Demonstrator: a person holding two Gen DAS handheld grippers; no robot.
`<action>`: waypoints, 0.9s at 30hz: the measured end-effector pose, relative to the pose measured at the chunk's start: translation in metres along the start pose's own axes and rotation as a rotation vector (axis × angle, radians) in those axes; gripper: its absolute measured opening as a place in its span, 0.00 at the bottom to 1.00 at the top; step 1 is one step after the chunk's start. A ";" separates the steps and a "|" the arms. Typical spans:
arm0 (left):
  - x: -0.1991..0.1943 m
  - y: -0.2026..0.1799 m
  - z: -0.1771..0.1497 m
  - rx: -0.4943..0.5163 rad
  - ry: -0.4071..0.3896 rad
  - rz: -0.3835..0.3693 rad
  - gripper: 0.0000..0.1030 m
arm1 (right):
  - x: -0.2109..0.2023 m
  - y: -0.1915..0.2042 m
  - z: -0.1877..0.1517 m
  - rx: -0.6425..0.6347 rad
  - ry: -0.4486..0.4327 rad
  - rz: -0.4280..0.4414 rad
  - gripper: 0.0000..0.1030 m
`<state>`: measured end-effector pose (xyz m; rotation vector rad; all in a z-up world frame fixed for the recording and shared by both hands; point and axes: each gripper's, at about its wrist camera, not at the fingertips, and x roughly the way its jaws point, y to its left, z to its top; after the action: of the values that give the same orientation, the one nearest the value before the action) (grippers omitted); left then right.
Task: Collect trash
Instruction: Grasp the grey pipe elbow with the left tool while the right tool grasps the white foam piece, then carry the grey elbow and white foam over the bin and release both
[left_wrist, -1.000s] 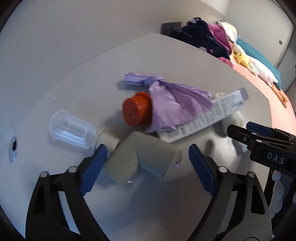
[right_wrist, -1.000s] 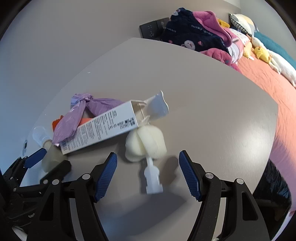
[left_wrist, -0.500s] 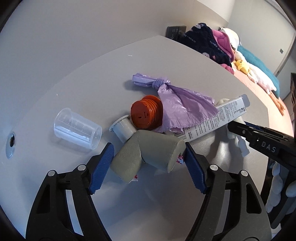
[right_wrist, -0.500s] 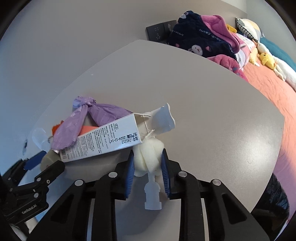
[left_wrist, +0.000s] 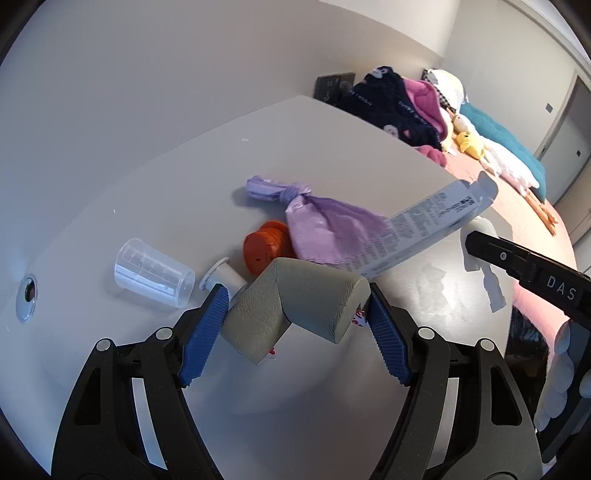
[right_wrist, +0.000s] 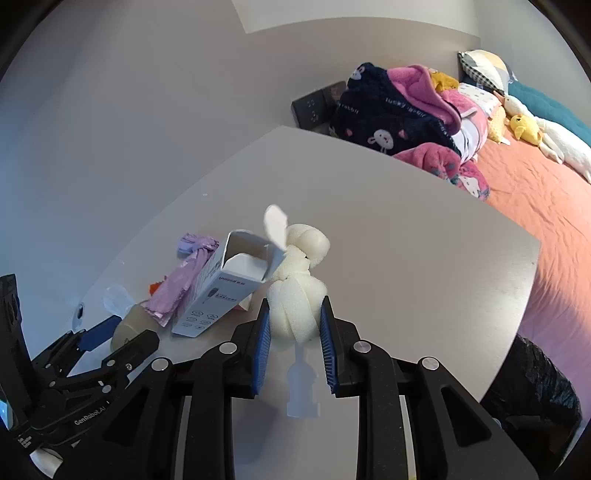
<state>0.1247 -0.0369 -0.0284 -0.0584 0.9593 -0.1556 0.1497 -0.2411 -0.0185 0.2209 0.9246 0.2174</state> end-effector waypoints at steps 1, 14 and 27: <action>-0.002 -0.002 0.000 0.003 -0.004 -0.002 0.71 | -0.004 0.000 0.000 0.002 -0.007 0.000 0.26; -0.028 -0.036 0.003 0.060 -0.062 -0.050 0.71 | -0.056 -0.010 -0.007 0.019 -0.090 0.000 0.26; -0.042 -0.074 -0.010 0.128 -0.069 -0.095 0.71 | -0.090 -0.031 -0.036 0.057 -0.108 -0.008 0.26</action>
<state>0.0849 -0.1034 0.0084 0.0087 0.8758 -0.3009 0.0713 -0.2927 0.0206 0.2788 0.8253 0.1703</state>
